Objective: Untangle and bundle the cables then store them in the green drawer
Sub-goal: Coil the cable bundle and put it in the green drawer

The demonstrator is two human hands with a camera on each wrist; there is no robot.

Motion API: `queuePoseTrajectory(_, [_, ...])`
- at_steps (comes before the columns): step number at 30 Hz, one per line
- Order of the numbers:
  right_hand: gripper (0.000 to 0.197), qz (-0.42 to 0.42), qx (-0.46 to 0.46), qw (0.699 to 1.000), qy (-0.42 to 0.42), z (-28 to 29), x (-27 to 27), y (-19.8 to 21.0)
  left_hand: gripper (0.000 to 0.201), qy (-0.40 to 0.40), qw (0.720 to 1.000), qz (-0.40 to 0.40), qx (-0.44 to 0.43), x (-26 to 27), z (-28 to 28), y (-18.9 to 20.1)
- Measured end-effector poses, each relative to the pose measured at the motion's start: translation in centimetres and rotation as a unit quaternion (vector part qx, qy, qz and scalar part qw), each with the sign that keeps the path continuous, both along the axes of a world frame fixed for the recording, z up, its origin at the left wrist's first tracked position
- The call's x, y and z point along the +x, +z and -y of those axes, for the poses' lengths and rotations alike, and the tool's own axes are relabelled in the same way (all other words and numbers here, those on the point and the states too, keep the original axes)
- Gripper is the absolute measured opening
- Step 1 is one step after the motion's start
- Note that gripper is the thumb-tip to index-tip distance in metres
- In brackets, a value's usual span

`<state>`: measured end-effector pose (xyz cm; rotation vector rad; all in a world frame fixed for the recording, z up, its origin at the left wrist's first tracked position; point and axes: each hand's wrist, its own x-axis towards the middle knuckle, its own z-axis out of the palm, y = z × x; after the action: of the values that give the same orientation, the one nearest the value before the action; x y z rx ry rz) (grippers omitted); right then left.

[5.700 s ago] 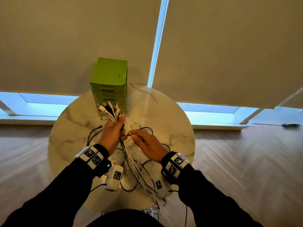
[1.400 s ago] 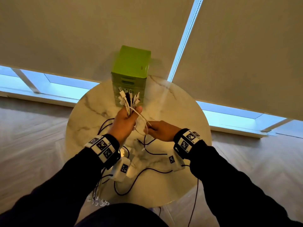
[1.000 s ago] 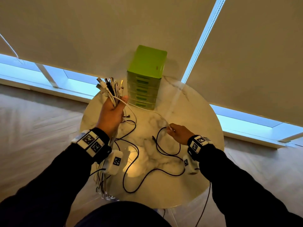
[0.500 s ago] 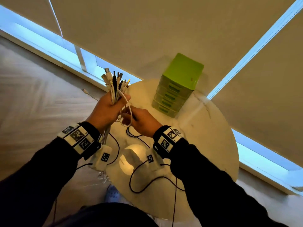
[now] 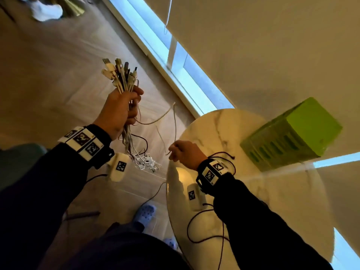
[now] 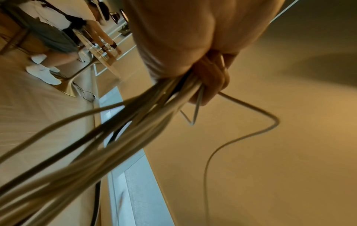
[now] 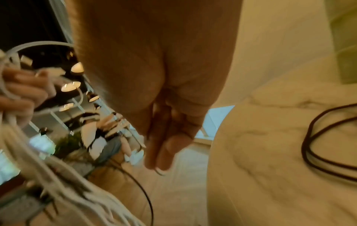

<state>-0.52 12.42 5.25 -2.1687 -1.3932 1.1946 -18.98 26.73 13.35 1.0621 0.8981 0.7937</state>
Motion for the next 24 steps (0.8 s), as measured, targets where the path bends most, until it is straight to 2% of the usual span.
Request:
queuePoseTrajectory(2, [0.041,0.091,-0.119,0.988,0.049,0.0,-0.7,-2.0,0.023,-0.002,1.0,-0.015,0.0,-0.5,-0.3,-0.7])
queuePoseTrajectory(3, [0.056,0.117,-0.149,0.981,0.045,-0.2,-1.0,-2.5,0.023,-0.007,1.0,-0.024,0.002,-0.8,-0.5,-1.0])
queuePoseTrajectory(4, [0.073,0.126,-0.134,0.983,0.021,-0.2,-1.3,-2.4,0.023,-0.014,0.999,-0.035,0.006,-0.9,-0.6,-1.3])
queuePoseTrajectory(6, [0.103,0.114,0.005,0.993,-0.027,-0.4,-2.2,-1.3,0.022,-0.024,0.998,-0.057,0.011,-0.9,-0.7,-1.9])
queuePoseTrajectory(8, [0.115,0.053,0.129,0.99,-0.008,-1.2,-3.5,0.4,0.021,-0.026,0.997,-0.069,0.011,-0.7,-0.7,-2.5])
queuePoseTrajectory(10, [0.112,-0.036,0.128,0.989,0.057,-2.3,-5.2,2.0,0.02,-0.036,0.996,-0.078,0.01,-0.3,-0.6,-2.9])
queuePoseTrajectory(12, [0.094,-0.069,0.093,0.987,0.11,-3.1,-6.9,2.8,0.019,-0.052,0.995,-0.088,0.016,0.1,-0.5,-3.0])
queuePoseTrajectory(15, [0.036,-0.058,0.153,0.984,0.075,-3.6,-7.7,2.9,0.02,-0.059,0.988,-0.127,0.058,0.2,-1.1,-3.3])
queuePoseTrajectory(16, [0.025,-0.044,0.187,0.981,0.039,-3.5,-7.5,2.7,0.022,-0.058,0.984,-0.151,0.081,-0.1,-1.4,-3.4])
queuePoseTrajectory(18, [0.025,-0.025,0.224,0.973,-0.043,-3.4,-6.6,2.4,0.025,-0.045,0.974,-0.188,0.118,-0.8,-2.2,-3.8])
queuePoseTrajectory(21, [0.031,-0.075,0.202,0.962,-0.17,-2.6,-4.9,2.0,0.023,0.0,0.984,-0.15,0.091,-1.7,-3.4,-4.0])
queuePoseTrajectory(22, [0.032,-0.087,0.165,0.967,-0.173,-2.2,-4.4,1.6,0.023,0.016,0.991,-0.121,0.062,-1.8,-3.7,-4.0])
queuePoseTrajectory(24, [0.034,-0.087,0.016,0.991,-0.1,-1.4,-3.7,0.7,0.024,0.028,0.998,-0.061,0.01,-1.9,-4.1,-3.8])
